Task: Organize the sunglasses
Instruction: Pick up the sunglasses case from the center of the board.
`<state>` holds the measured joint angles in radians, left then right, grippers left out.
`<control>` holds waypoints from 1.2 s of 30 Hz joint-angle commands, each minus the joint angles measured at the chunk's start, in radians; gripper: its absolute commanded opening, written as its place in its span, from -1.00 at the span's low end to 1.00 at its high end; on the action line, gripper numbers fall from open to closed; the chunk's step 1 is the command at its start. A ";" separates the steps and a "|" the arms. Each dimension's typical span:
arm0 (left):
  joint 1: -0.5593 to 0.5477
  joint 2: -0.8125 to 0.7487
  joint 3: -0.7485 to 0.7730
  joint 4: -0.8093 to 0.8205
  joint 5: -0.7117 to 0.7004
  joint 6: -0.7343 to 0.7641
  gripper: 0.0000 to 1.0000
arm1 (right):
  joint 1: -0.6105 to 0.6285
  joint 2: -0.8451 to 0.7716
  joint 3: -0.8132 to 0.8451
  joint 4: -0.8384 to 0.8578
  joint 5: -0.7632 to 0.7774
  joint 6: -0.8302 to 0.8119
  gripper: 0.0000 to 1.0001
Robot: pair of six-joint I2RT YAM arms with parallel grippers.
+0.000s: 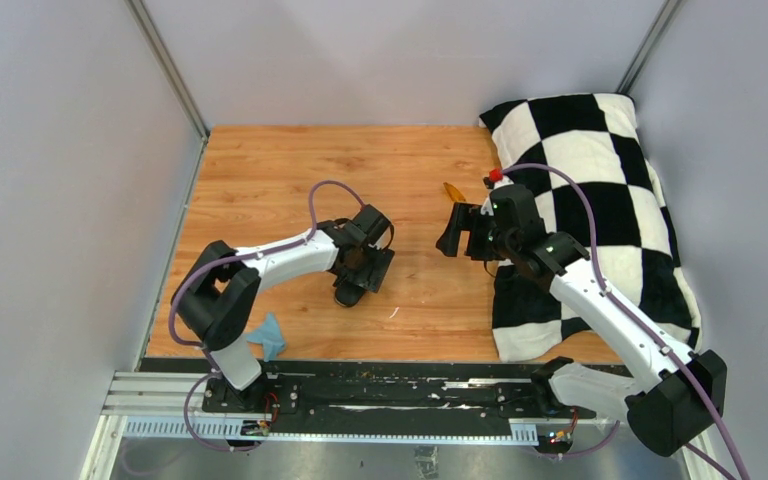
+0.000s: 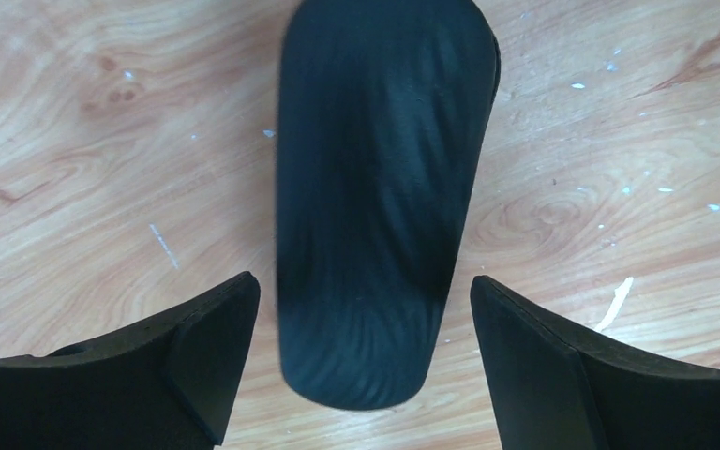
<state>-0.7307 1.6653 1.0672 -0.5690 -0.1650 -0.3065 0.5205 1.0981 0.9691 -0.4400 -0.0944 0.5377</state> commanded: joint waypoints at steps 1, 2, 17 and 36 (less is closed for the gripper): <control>-0.001 0.047 0.015 0.011 0.024 0.013 0.72 | -0.005 0.001 -0.011 0.001 -0.017 0.007 0.77; -0.001 0.048 0.014 0.015 0.017 0.011 0.68 | -0.007 -0.006 -0.013 0.001 -0.014 0.008 0.77; 0.001 -0.008 0.030 0.032 0.070 -0.016 -0.38 | -0.006 -0.010 -0.038 0.005 -0.031 0.012 0.78; 0.266 -0.358 -0.213 0.729 1.064 -0.510 -0.71 | -0.126 0.052 -0.347 1.064 -0.782 0.409 0.87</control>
<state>-0.4637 1.3506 0.8692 -0.0303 0.7246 -0.6960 0.4038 1.1149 0.6579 0.2016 -0.7155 0.7441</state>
